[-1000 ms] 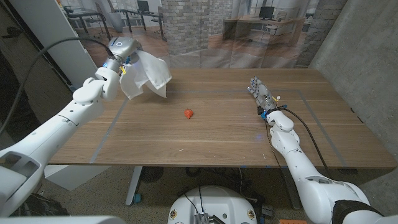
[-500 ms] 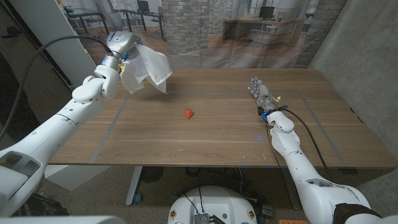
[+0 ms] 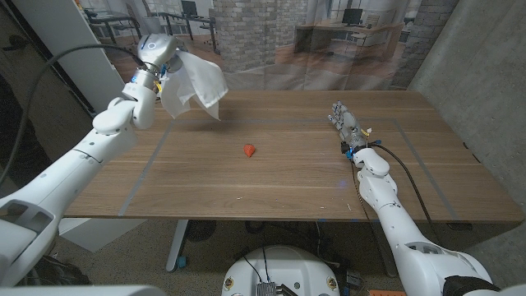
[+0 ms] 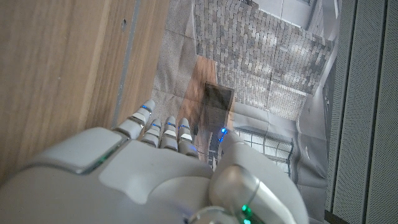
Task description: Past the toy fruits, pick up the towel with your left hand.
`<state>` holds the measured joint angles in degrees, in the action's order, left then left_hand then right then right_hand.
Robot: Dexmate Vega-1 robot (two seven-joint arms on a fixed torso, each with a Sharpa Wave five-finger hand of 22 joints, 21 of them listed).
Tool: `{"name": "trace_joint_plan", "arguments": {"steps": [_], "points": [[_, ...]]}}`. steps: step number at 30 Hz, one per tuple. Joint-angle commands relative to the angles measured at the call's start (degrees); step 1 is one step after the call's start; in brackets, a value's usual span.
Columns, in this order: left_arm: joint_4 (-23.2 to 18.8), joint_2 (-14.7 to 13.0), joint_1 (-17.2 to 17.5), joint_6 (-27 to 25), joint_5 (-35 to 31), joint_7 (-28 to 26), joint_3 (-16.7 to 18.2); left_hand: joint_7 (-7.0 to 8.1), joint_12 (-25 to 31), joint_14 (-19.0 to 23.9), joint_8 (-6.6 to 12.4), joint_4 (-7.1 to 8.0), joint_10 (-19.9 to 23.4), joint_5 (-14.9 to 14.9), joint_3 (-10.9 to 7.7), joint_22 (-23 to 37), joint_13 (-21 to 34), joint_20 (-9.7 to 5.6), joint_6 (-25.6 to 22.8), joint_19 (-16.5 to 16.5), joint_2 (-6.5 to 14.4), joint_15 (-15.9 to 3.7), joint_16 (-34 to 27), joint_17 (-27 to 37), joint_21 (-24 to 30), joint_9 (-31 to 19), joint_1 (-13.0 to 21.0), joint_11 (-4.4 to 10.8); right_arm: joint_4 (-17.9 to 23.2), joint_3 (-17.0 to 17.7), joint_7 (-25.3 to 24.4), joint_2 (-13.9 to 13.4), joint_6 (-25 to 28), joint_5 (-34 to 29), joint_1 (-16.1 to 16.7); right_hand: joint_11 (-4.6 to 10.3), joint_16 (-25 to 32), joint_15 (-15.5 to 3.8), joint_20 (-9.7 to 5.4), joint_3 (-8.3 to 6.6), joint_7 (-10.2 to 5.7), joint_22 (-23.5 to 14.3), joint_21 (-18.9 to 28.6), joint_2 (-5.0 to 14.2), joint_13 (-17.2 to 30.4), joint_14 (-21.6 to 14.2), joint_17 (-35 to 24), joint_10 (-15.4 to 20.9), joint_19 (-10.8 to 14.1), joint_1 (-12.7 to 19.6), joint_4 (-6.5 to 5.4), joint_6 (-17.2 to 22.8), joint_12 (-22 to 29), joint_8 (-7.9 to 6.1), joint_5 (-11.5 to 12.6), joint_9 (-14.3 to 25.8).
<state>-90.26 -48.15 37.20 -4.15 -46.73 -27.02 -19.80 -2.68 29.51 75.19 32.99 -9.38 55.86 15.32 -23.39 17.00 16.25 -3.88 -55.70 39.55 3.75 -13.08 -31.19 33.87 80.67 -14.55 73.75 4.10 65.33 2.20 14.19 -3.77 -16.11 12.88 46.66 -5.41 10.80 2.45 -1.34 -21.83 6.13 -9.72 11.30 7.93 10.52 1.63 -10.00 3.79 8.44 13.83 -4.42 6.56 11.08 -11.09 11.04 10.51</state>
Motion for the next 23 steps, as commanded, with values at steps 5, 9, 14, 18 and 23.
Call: {"name": "trace_joint_plan", "arguments": {"steps": [5, 9, 14, 18, 23], "points": [[0.94, 1.12, -0.96, 1.83, -0.05, -3.04, 0.26, -0.51, 1.40, 0.64, 0.40, -0.09, 4.46, 0.61, -0.77, -0.52, 17.73, -3.55, -0.41, -0.33, 0.33, -0.03, -0.11, 0.72, 0.84, -0.33, -0.17, 2.15, 3.93, -0.42, -1.20, -0.35, 0.54, -1.11, 2.19, -0.10, -0.15, 0.09, 0.00, -0.29, -0.06, -0.11, -0.07, -0.28, 0.12, -0.42, -0.17, 0.31, 0.61, 0.08, 0.41, 0.30, 0.00, -0.03, 0.40, 0.32], [2.30, 1.36, -1.27, 3.15, 0.28, -4.23, -0.02, -0.43, 1.35, 0.68, 0.39, -0.09, 4.45, 0.66, -0.93, -0.78, 17.96, -3.60, -0.45, -0.42, 0.25, -0.03, -0.08, 0.95, 1.10, -0.34, -0.28, 2.19, 5.96, -0.80, -2.18, -0.37, 1.14, -1.95, 3.32, -0.12, -0.14, 0.04, 0.03, -0.30, -0.09, -0.11, -0.08, -0.30, 0.12, -0.45, -0.17, 0.36, 0.60, 0.07, 0.44, 0.29, 0.01, -0.02, 0.41, 0.32], [5.39, 1.29, -1.75, 6.49, 1.66, -6.14, -0.36, -0.40, 1.32, 0.66, 0.39, -0.03, 4.54, 0.72, -1.15, -1.11, 18.27, -3.62, -0.30, -0.54, 0.23, -0.01, 0.00, 1.23, 1.44, -0.52, -0.49, 2.29, 11.05, -1.57, -4.29, -0.09, 2.55, -3.55, 6.31, -0.08, -0.16, 0.08, 0.03, -0.30, -0.06, -0.11, -0.09, -0.29, 0.12, -0.41, -0.18, 0.33, 0.59, 0.04, 0.45, 0.30, -0.01, -0.02, 0.41, 0.32], [7.54, 1.05, -2.17, 8.49, 2.26, -6.83, -0.87, -0.13, 1.14, 0.56, 0.38, 0.04, 4.29, 0.76, -1.35, -1.45, 18.56, -3.67, -0.25, -0.62, 0.19, 0.00, 0.13, 1.49, 1.79, -0.60, -0.75, 2.54, 15.61, -2.05, -6.09, 0.59, 2.83, -4.52, 9.38, -0.10, -0.15, 0.06, 0.08, -0.32, -0.08, -0.11, -0.10, -0.31, 0.12, -0.47, -0.17, 0.36, 0.59, 0.06, 0.52, 0.30, -0.01, -0.02, 0.42, 0.32], [9.77, 0.61, -2.21, 10.27, 2.98, -7.94, -1.16, -0.11, 1.01, 0.49, 0.28, 0.10, 4.22, 0.80, -1.58, -1.81, 18.82, -3.68, -0.03, -0.81, 0.19, -0.01, 0.26, 1.74, 2.11, -0.66, -1.01, 2.61, 18.24, -2.67, -7.11, 1.46, 2.05, -5.03, 11.06, -0.06, -0.14, 0.07, 0.15, -0.33, -0.04, -0.11, -0.07, -0.38, 0.12, -0.55, -0.13, 0.48, 0.69, 0.15, 0.66, 0.40, 0.03, -0.05, 0.43, 0.32]]}}
